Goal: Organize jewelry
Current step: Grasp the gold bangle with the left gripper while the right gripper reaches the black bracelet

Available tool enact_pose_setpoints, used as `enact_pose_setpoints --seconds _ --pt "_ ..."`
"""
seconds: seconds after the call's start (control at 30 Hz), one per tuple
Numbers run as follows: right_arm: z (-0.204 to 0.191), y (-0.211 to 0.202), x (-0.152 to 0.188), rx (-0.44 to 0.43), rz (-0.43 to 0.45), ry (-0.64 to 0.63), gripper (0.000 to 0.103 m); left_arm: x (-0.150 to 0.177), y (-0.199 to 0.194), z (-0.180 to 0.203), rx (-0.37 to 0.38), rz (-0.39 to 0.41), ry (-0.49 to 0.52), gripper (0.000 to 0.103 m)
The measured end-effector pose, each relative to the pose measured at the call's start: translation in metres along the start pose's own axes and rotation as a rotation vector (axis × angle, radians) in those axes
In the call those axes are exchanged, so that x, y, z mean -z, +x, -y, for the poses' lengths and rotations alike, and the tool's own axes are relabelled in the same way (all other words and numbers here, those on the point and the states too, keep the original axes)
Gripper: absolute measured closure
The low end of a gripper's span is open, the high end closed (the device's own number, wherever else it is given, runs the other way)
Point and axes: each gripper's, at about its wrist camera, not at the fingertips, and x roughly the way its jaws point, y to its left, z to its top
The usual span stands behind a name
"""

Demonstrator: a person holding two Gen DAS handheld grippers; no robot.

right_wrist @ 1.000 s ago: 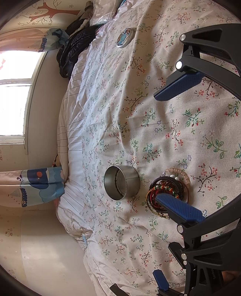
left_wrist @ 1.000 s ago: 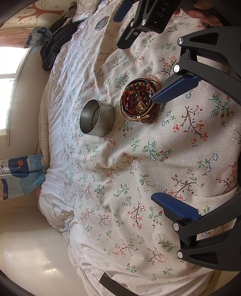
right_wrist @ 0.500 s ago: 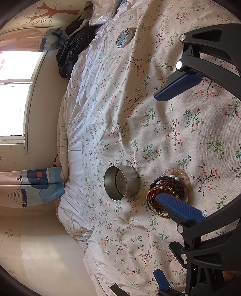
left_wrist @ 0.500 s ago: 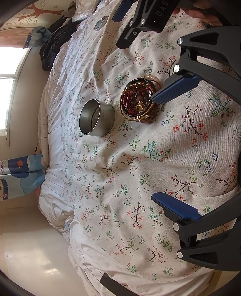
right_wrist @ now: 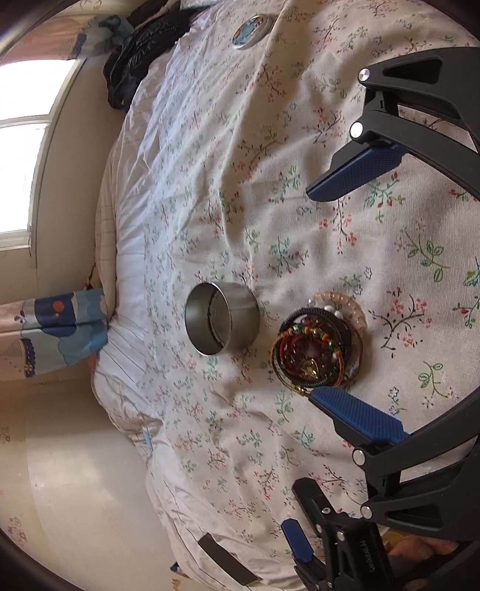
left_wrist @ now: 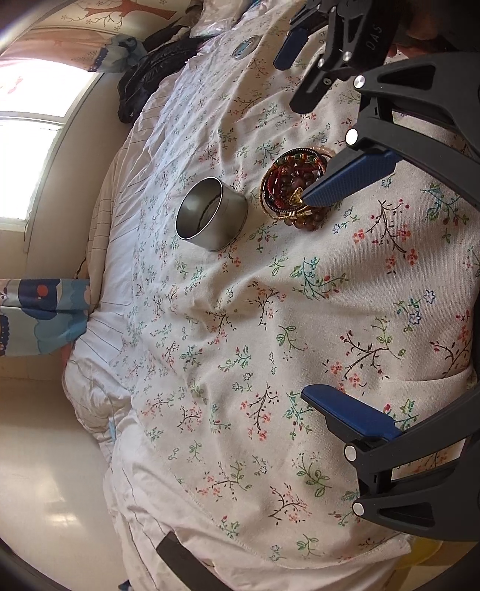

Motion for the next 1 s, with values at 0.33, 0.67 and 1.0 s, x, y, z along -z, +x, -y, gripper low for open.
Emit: enact_pose_setpoints --seconds 0.33,0.67,1.0 --pt "-0.024 0.054 -0.019 -0.088 -0.121 -0.142 0.007 -0.001 0.001 0.015 0.014 -0.012 0.058 0.010" --pt "0.037 0.045 -0.005 0.040 -0.114 0.094 0.007 -0.036 0.073 0.040 0.314 -0.150 0.165 0.012" --pt "0.042 0.056 0.000 0.020 -0.147 0.112 0.007 -0.035 0.124 0.030 0.452 -0.291 0.045 0.052"
